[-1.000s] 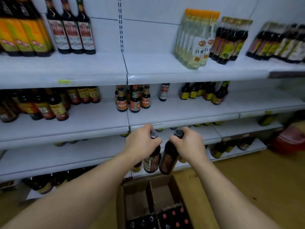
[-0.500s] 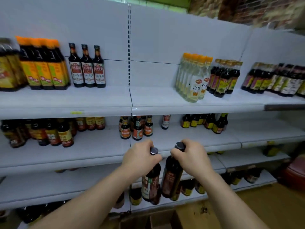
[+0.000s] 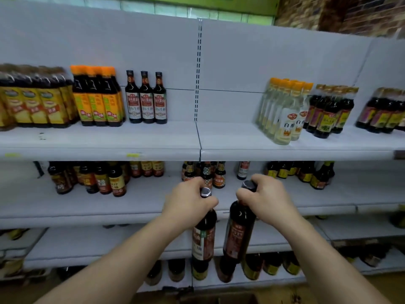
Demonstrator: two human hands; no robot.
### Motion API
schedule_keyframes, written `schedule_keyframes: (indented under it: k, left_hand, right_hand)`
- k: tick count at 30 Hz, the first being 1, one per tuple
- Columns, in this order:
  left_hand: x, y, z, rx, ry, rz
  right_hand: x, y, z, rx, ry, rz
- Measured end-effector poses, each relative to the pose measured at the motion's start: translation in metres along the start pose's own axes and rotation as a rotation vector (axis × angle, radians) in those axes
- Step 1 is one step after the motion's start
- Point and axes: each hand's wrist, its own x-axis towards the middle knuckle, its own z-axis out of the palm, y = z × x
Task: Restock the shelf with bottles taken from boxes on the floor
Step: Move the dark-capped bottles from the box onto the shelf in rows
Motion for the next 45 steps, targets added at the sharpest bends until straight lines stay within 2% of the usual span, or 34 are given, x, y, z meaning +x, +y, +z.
schedule_keyframes:
  k: [12,24,30,45]
  left_hand:
    - [0.009,-0.05,-0.091,-0.102,0.105,0.039]
    - [0.032,-0.124,-0.189,-0.071,0.035,0.127]
    - [0.039,-0.15,-0.225,-0.103,0.002,0.129]
    - [0.075,-0.171,-0.28,-0.181,0.121,0.128]
  right_hand:
    - [0.006,-0.086,0.034,-0.012,0.098,-0.061]
    - [-0.006,-0.187,0.08,-0.081,0.162,0.017]
    - [-0.005,-0.224,0.098,-0.076,0.136,0.038]
    - [0.055,-0.293,0.095,0.055,0.008,-0.119]
